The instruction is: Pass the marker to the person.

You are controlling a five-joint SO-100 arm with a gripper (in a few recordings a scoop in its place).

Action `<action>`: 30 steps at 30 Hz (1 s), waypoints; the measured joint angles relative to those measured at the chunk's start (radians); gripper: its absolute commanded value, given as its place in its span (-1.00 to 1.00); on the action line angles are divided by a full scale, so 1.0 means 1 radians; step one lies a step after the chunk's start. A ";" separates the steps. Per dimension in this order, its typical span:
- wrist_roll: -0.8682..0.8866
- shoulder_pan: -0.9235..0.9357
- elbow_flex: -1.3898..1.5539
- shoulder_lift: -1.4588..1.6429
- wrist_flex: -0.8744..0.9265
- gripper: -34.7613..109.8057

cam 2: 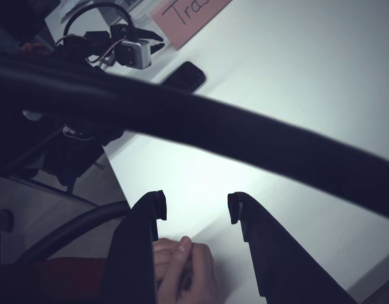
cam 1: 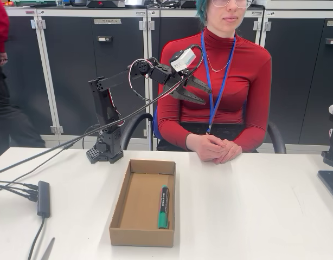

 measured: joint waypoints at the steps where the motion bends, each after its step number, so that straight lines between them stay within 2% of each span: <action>1: 0.000 0.000 0.000 0.000 0.000 -0.22; 30: 0.008 0.000 0.012 0.002 0.000 -0.22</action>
